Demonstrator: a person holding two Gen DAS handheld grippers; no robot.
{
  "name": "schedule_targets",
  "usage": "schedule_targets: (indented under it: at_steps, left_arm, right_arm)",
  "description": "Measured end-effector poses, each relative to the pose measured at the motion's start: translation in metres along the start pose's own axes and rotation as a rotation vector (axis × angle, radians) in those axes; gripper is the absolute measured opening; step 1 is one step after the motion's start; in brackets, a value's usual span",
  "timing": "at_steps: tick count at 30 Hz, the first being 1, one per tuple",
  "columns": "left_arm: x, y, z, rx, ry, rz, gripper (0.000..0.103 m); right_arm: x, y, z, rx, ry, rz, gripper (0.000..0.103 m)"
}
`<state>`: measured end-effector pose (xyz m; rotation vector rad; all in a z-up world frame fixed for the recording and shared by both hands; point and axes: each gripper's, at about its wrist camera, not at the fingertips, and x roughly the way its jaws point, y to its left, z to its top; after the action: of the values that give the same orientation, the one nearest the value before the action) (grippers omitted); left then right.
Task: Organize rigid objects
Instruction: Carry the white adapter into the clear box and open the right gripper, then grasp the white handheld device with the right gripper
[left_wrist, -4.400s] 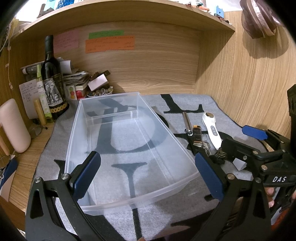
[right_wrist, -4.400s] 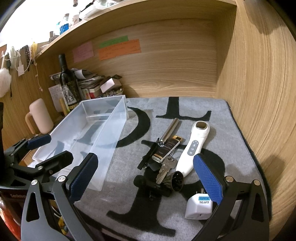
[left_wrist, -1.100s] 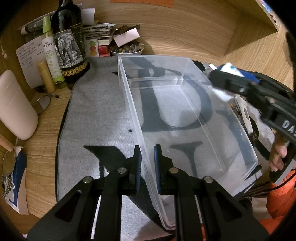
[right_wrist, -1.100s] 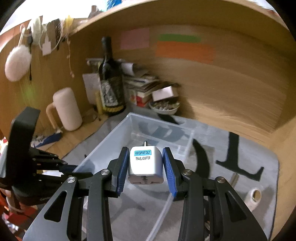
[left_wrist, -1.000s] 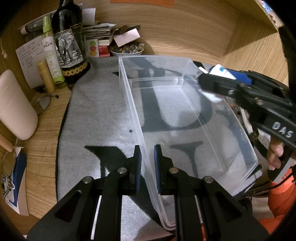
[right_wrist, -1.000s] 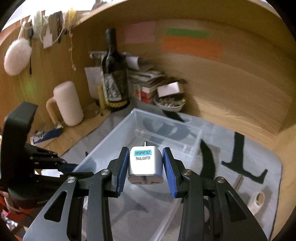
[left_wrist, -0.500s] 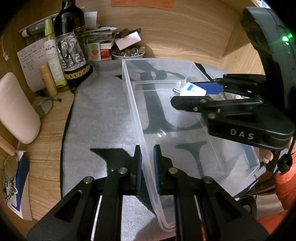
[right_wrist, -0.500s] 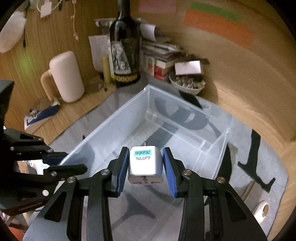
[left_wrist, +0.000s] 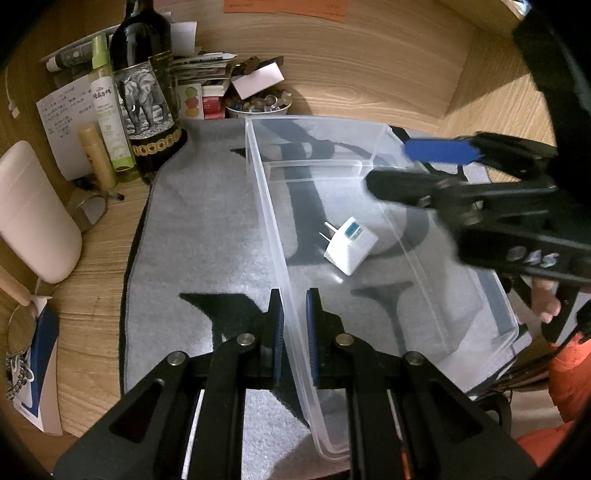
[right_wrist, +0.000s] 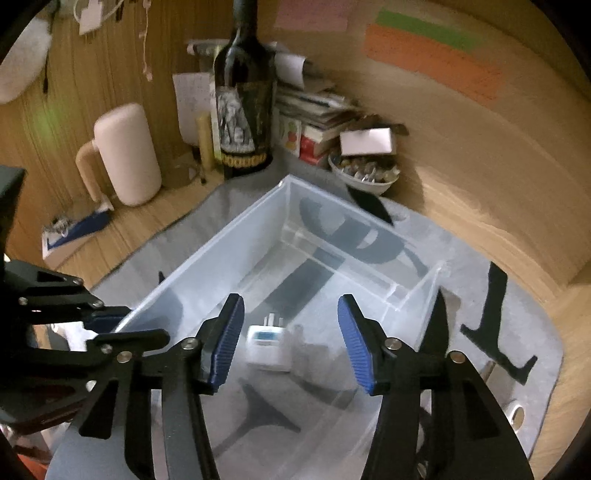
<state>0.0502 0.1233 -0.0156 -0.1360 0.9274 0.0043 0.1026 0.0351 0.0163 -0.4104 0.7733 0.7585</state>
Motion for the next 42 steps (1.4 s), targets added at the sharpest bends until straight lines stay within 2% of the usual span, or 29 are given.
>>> schedule_targets:
  at_steps: [10,16,21,25,28,37,42]
  left_arm:
    - [0.0,-0.001,0.001,-0.014,0.001,0.018,0.01]
    - [0.0,-0.002,0.001,-0.029,0.001,0.024,0.01]
    - [-0.001,-0.005,0.001,-0.02,0.009,0.044,0.01]
    - [0.0,-0.006,0.002,-0.019,0.013,0.051,0.01]
    - [0.0,-0.006,0.002,-0.02,0.016,0.051,0.01]
    - [0.003,-0.006,0.003,-0.024,0.023,0.057,0.01]
    - [0.003,-0.005,0.003,-0.023,0.024,0.058,0.01]
  right_arm:
    - [-0.053,-0.029,-0.016,0.047,-0.135,-0.095,0.068]
    - [-0.08,-0.061,-0.035,0.122,-0.178,-0.165,0.068]
    - [-0.101,-0.102,-0.06,0.24,-0.189,-0.222,0.069]
    - [-0.103,-0.125,-0.08,0.307,-0.161,-0.282,0.072]
    - [-0.092,-0.139,-0.1,0.352,-0.107,-0.32,0.072]
    - [-0.041,-0.179,-0.145,0.463,0.093,-0.362,0.072]
    - [-0.03,-0.193,-0.15,0.516,0.104,-0.337,0.071]
